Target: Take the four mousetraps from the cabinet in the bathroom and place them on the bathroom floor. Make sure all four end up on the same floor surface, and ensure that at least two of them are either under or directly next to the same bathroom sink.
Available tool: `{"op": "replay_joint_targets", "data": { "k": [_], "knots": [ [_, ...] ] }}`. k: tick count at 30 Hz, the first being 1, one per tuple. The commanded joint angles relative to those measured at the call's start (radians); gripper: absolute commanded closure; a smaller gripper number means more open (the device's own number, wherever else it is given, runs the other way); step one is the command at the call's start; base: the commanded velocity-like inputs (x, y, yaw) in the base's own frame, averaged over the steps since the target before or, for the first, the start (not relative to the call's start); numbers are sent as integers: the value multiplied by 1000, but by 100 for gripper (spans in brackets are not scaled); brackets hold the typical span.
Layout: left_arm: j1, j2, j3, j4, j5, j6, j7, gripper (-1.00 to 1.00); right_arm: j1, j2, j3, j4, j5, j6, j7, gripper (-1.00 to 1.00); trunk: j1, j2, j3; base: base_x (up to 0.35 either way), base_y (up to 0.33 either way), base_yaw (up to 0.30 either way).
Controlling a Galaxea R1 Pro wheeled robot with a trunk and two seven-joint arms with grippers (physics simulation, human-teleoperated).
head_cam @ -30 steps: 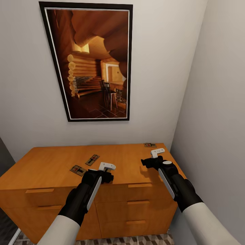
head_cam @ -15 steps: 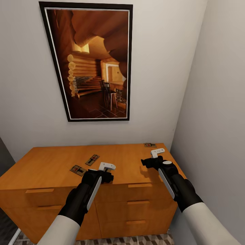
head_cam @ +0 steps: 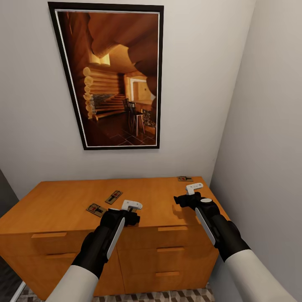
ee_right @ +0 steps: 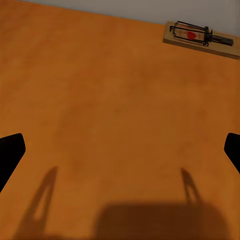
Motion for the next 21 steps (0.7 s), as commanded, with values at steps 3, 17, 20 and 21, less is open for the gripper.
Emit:
{"op": "replay_joint_targets", "data": {
  "k": [3, 17, 20, 21],
  "knots": [
    [0, 0, 0, 12, -20, 5, 1, -100, -1, -1, 2, -2, -5, 5, -1, -100, 0, -1, -1, 0, 0, 0],
    [0, 0, 6, 11, -20, 4, 5, 100, -1, -1, 0, -2, -5, 5, -1, -100, 0, -1, -1, 0, 0, 0],
    [0, 0, 6, 11, -20, 4, 5, 100, -1, -1, 0, -2, -5, 5, -1, -100, 0, -1, -1, 0, 0, 0],
    [0, 0, 5, 10, -20, 4, 5, 100, -1, -1, 1, -2, -5, 5, -2, -100, 0, -1, -1, 0, 0, 0]
  ]
}}
